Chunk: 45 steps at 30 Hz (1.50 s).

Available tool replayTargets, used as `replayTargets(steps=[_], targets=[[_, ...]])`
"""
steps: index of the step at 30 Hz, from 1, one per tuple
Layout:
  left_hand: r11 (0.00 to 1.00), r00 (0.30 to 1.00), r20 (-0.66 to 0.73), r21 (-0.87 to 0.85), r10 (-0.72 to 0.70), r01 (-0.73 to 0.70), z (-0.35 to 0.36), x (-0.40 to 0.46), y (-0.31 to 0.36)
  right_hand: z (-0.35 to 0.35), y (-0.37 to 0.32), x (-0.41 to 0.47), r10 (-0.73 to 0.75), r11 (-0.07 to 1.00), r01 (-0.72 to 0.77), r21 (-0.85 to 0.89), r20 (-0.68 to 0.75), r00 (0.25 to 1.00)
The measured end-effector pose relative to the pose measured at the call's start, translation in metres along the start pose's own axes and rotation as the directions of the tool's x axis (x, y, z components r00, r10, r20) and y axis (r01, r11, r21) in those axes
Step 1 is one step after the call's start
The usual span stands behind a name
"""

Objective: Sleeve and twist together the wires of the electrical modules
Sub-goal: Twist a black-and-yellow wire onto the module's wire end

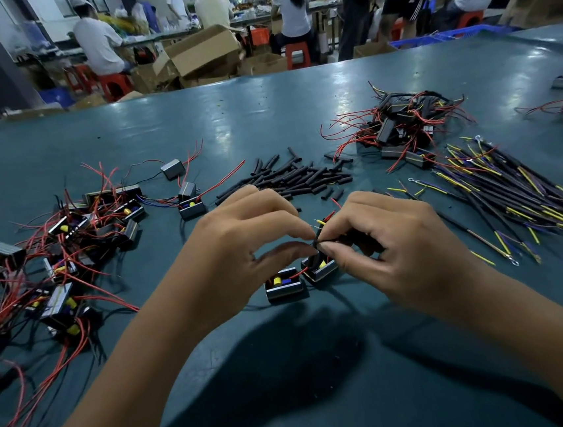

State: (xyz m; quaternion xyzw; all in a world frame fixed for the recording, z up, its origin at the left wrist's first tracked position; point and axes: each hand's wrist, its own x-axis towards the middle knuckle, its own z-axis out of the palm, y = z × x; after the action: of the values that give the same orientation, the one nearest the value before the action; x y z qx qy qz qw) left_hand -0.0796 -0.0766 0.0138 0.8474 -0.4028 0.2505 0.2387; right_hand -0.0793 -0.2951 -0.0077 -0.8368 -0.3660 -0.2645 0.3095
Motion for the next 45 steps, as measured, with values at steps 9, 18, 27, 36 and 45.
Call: replayTargets(steps=[9,18,27,36,45], targets=[[0.692,0.852,0.279,-0.498,-0.442,0.522,0.006,0.000,0.011,-0.002,0.001,-0.001,-0.077,0.996,0.077,-0.034,0.009,0.997],[0.778,0.886,0.150,-0.430,-0.438,0.458,0.002,-0.001,0.007,-0.002,0.003,0.000,-0.010,1.000,0.010,0.026,-0.003,1.000],[0.999,0.996,-0.085,0.026,-0.030,0.032,0.010,0.000,0.006,-0.003,0.002,-0.001,0.000,0.999,0.001,0.041,-0.020,1.000],[0.185,0.635,0.500,-0.682,-0.589,0.708,0.012,-0.001,0.019,-0.001,0.004,-0.003,-0.058,0.998,0.059,-0.021,0.033,0.998],[1.000,0.999,-0.033,0.013,0.002,-0.002,0.011,-0.001,0.005,-0.004,0.005,-0.002,0.022,0.998,-0.022,0.061,0.002,1.000]])
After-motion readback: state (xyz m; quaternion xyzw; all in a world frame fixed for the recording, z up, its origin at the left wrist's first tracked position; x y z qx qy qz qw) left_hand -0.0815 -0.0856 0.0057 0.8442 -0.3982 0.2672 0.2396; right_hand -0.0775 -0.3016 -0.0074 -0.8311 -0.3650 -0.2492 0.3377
